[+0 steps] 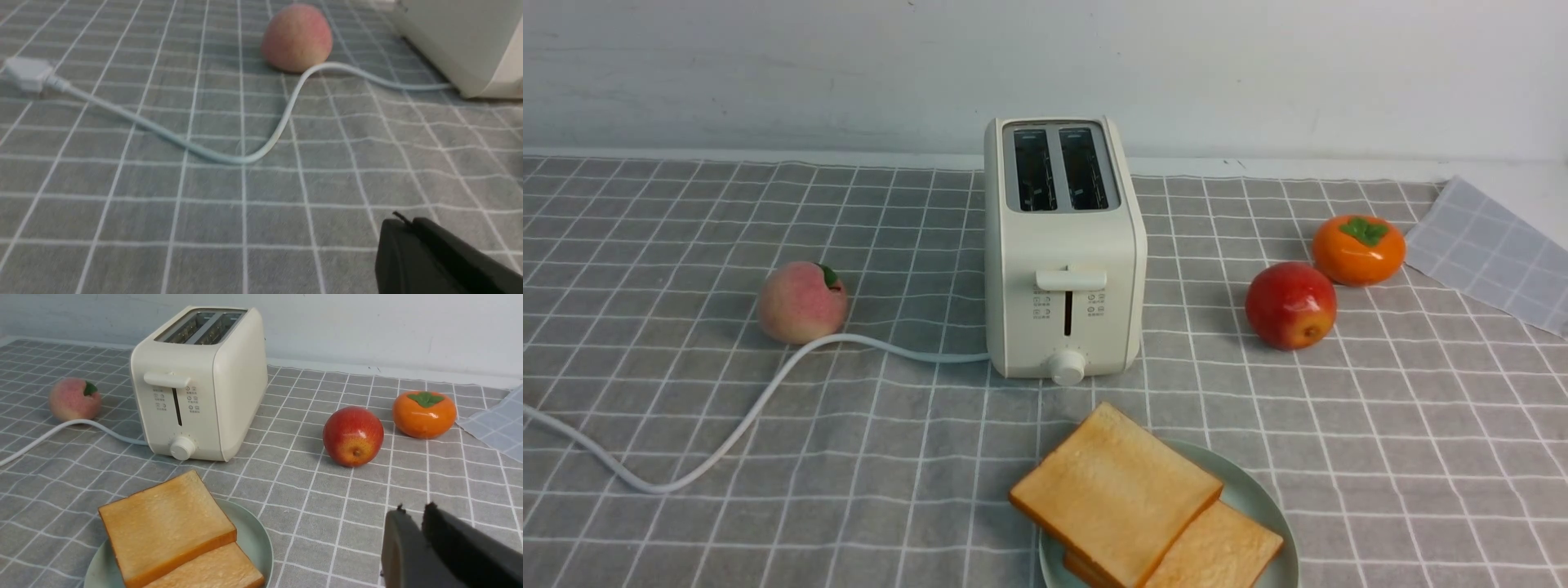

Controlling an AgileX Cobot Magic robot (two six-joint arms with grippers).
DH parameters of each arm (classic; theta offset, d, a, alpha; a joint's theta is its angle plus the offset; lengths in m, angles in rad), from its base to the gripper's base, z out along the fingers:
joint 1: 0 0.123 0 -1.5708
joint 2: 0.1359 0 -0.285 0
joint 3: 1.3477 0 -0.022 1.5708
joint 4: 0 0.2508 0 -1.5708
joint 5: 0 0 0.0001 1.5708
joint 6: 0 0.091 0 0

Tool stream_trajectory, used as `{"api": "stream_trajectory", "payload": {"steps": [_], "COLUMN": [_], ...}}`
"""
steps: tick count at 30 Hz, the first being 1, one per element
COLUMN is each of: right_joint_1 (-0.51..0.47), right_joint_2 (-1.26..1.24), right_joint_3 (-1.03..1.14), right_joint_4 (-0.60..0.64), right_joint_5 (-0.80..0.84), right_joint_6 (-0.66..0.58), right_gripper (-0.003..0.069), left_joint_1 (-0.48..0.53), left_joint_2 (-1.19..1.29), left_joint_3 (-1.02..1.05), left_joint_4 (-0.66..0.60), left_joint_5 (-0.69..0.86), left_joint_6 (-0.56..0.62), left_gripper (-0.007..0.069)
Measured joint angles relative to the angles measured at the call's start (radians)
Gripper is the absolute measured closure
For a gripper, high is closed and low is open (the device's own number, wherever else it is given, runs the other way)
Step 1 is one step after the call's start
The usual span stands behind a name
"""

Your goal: Take toasted bread from bread machine on grey coffee table place on plate.

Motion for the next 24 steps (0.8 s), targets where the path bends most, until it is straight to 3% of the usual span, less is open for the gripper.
{"api": "stream_trajectory", "payload": {"steps": [15,21,24], "right_joint_1": [0.0,0.0,0.0], "right_joint_2": [0.0,0.0,0.0], "right_joint_3": [0.0,0.0,0.0], "right_joint_4": [0.0,0.0,0.0], "right_joint_5": [0.0,-0.001,-0.001], "right_joint_6": [0.0,0.0,0.0], "right_gripper": [0.0558,0.0552,0.0548], "left_joint_1": [0.018,0.028,0.03], "left_joint_2": [0.0,0.0,0.0], "left_joint_3": [0.0,0.0,0.0], "left_joint_4": [-0.028,-0.1,-0.138], "left_joint_5": [0.017,0.022,0.026], "left_joint_6": [0.015,0.14,0.267], "left_gripper": [0.0606,0.0601,0.0592]}}
